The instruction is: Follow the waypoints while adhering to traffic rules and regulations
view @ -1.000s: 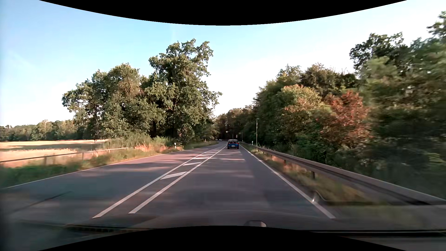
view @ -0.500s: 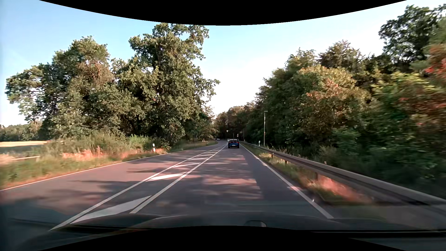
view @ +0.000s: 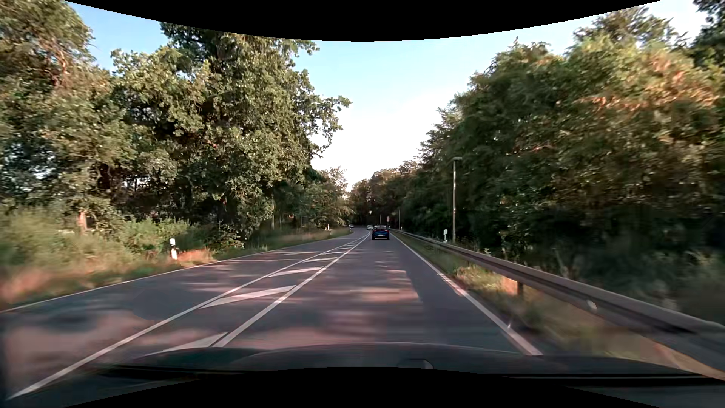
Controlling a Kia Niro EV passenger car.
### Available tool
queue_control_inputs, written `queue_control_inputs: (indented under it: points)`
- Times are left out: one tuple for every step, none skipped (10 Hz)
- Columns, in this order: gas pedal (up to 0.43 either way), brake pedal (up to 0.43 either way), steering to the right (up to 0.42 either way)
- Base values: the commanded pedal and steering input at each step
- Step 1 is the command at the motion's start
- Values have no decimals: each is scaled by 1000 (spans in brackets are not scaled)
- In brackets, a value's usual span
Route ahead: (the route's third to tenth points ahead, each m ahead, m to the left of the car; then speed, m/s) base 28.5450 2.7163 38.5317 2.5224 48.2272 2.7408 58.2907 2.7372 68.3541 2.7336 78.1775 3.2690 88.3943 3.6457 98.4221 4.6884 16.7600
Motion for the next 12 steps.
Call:
queue_control_inputs:
  points:
    - [98, 0, -4]
    - [98, 0, -4]
    - [98, 0, -4]
    - [87, 0, -4]
    - [87, 0, -4]
    - [87, 0, -4]
    - [87, 0, -3]
    - [87, 0, -4]
    - [87, 0, -4]
    - [87, 0, -3]
    - [87, 0, -3]
    - [87, 0, -4]
